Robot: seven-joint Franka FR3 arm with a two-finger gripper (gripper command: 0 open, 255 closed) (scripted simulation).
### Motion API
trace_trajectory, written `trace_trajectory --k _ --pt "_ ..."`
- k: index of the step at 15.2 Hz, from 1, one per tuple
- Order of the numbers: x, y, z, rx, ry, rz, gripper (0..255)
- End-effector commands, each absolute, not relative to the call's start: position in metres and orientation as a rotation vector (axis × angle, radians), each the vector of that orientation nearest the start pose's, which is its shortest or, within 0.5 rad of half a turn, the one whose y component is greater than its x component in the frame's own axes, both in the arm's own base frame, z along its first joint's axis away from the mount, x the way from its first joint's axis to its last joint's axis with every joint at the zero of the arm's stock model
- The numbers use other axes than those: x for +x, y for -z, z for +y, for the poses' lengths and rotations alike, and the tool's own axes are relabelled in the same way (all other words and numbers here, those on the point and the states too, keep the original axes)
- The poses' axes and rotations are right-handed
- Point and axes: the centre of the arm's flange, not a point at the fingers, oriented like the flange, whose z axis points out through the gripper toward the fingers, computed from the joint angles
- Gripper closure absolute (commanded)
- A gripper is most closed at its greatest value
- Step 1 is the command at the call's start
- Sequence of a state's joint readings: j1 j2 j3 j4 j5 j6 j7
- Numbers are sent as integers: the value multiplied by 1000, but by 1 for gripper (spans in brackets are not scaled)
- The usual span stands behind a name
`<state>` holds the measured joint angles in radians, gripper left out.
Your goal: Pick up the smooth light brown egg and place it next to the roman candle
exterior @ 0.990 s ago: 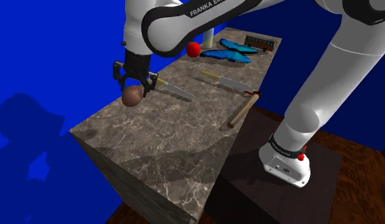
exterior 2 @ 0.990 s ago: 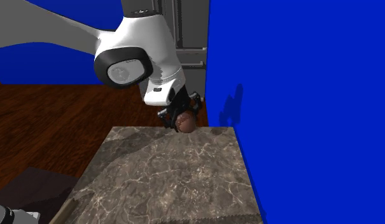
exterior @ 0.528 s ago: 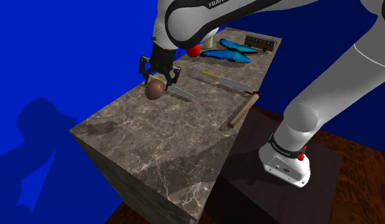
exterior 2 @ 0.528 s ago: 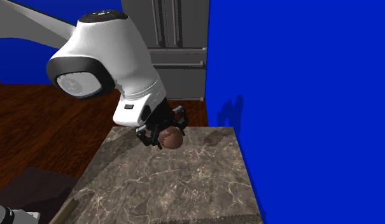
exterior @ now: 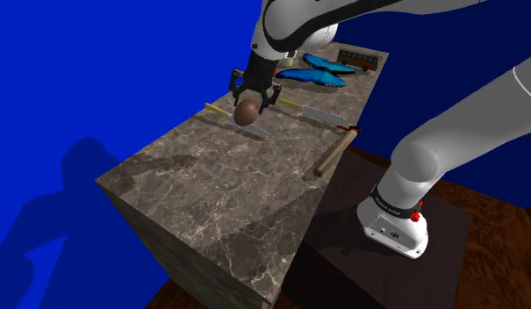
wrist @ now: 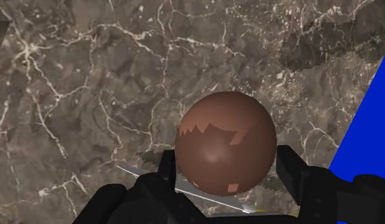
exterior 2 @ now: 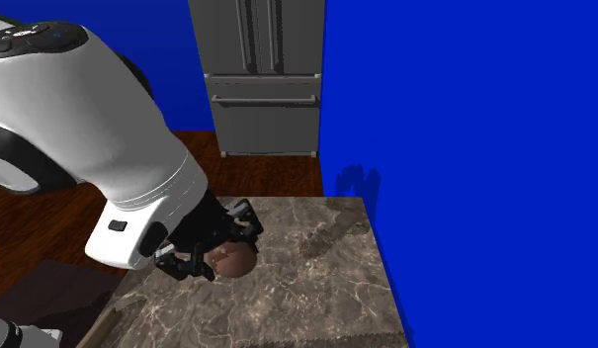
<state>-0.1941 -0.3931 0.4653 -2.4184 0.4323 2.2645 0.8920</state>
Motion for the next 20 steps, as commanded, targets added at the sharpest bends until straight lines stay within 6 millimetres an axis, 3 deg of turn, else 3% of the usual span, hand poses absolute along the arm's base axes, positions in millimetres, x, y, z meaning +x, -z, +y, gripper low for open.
trace_trajectory --k 1,20 --pt "424 -463 117 -2594 118 1213 255" --pt "361 -464 -126 -2594 118 1213 255"
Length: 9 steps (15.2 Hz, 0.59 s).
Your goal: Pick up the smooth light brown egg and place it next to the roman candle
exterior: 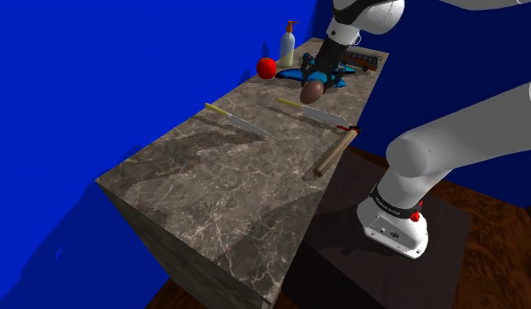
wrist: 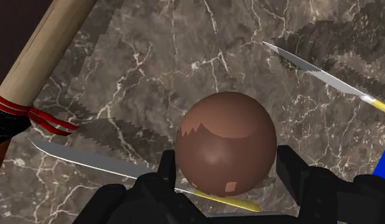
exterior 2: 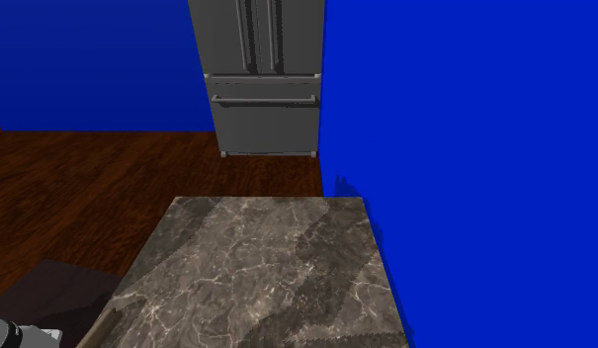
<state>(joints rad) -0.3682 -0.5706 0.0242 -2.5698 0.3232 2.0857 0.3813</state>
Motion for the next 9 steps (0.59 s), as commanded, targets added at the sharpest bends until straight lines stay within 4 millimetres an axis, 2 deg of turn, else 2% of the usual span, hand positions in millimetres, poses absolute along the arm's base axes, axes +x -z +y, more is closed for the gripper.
trace_trajectory --k 1,9 --pt "358 -464 -139 -2594 118 1213 255" --pt "332 -464 -241 -2594 118 1213 255"
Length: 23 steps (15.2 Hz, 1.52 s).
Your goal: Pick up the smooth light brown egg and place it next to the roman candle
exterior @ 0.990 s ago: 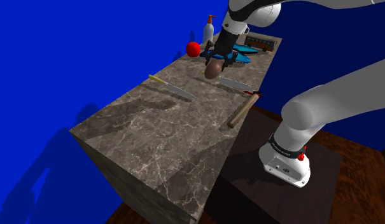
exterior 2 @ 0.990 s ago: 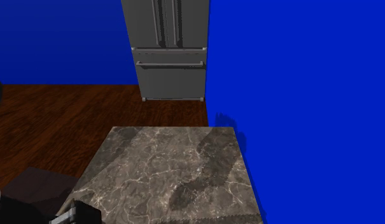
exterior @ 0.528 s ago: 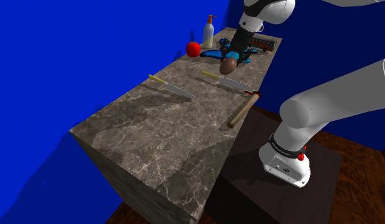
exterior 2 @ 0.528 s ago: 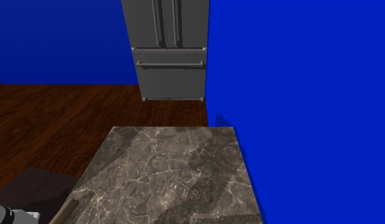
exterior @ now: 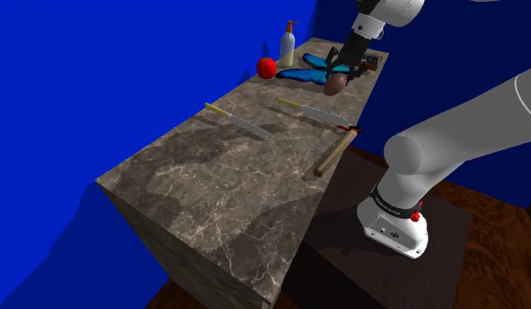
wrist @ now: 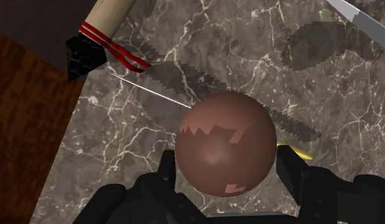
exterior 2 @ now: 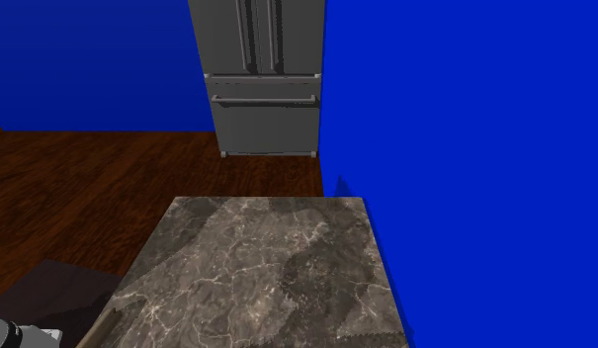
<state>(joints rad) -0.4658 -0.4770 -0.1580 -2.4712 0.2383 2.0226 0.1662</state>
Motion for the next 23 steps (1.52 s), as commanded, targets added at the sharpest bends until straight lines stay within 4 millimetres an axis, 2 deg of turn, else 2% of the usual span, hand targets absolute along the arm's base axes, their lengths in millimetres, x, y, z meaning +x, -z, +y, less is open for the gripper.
trace_trajectory --k 1,3,23 --pt "328 -464 -254 -2594 118 1213 255" --pt "321 -464 -283 -2594 118 1213 255" --pt "321 -359 -283 -2594 118 1213 255"
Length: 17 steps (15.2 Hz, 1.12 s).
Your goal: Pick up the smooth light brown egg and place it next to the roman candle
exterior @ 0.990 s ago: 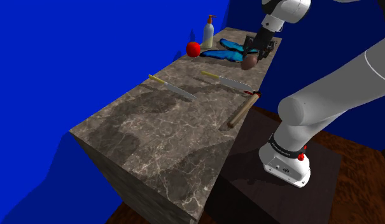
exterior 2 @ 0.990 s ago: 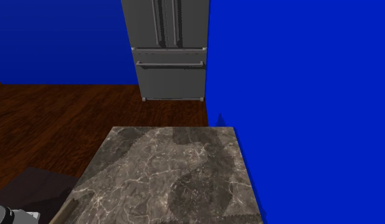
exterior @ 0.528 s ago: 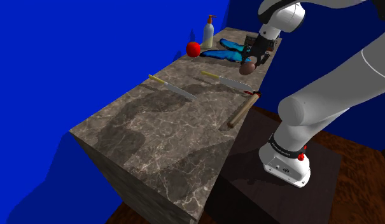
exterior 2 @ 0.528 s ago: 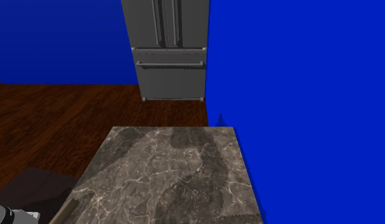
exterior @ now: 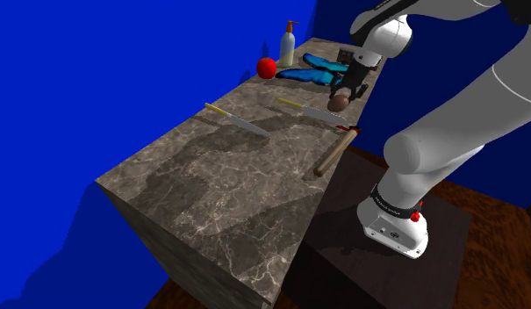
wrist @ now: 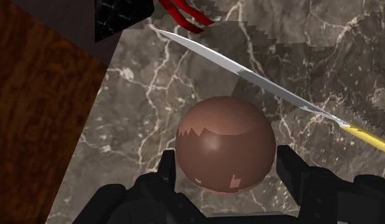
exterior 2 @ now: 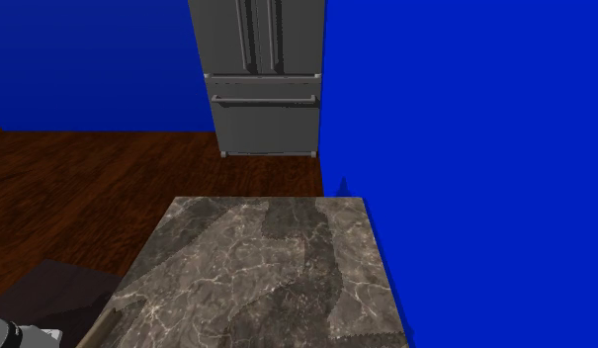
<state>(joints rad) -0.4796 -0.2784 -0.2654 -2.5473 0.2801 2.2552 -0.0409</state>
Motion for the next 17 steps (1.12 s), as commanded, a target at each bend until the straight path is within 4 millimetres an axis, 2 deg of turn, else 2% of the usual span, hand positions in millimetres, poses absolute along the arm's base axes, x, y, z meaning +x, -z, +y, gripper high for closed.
trace_trajectory --k 1,4,12,13,17 --pt "321 -353 -283 -2594 118 1213 255" --pt "321 -335 -283 -2594 118 1213 255" --pt "321 -335 -283 -2594 118 1213 255" --pt "321 -336 -282 -2594 118 1213 0" --pt "321 -335 -282 -2594 118 1213 0"
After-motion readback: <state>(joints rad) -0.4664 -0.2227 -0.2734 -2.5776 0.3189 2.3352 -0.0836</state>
